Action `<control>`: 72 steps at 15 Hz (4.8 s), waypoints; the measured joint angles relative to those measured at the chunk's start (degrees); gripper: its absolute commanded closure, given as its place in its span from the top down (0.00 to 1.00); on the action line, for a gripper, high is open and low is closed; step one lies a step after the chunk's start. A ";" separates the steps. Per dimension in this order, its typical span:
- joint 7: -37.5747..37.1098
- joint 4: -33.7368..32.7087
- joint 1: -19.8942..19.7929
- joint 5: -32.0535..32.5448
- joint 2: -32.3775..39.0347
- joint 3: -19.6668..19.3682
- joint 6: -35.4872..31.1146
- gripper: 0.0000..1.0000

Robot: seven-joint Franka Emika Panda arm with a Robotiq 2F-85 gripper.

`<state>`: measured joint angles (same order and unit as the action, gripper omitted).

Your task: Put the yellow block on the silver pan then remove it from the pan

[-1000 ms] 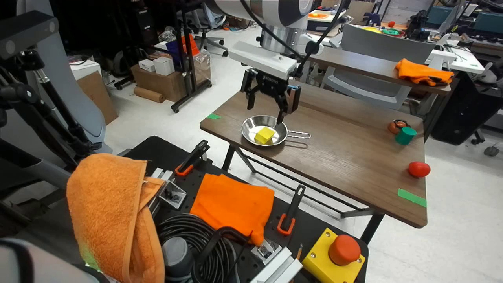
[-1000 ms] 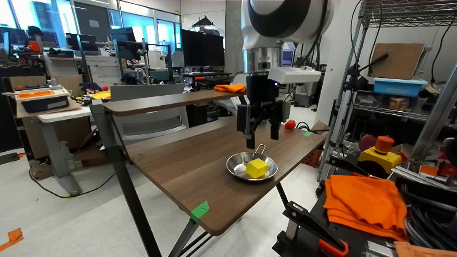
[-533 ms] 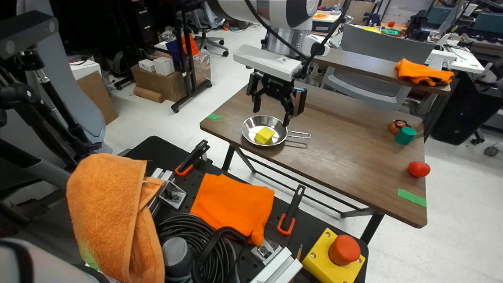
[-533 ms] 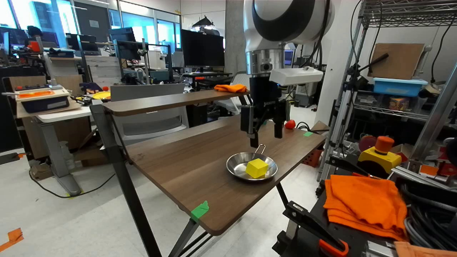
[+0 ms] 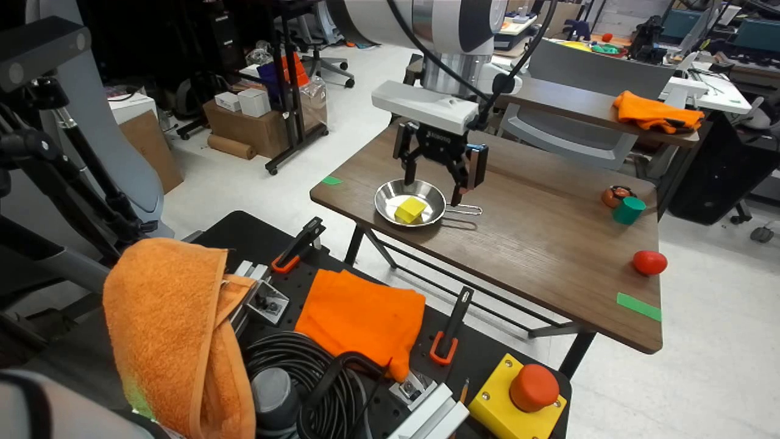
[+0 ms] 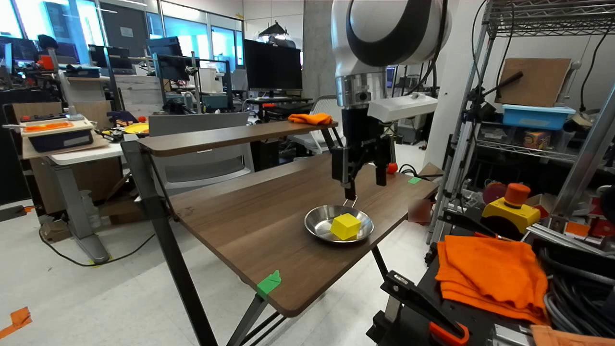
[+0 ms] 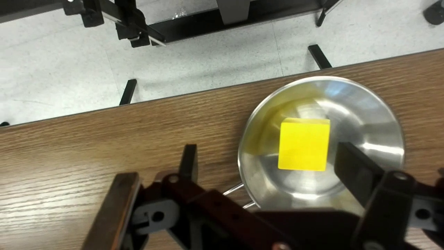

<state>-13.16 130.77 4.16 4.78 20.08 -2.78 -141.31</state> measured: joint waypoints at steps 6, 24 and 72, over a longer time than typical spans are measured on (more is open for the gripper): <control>0.08 -1.36 0.02 0.47 3.03 -0.17 -2.17 1.00; 0.38 -2.81 0.39 -3.56 6.18 1.47 -6.08 1.00; 9.68 -2.84 0.02 -4.30 8.99 4.66 -8.51 1.00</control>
<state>-3.48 127.94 4.18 0.48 29.07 1.88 -149.81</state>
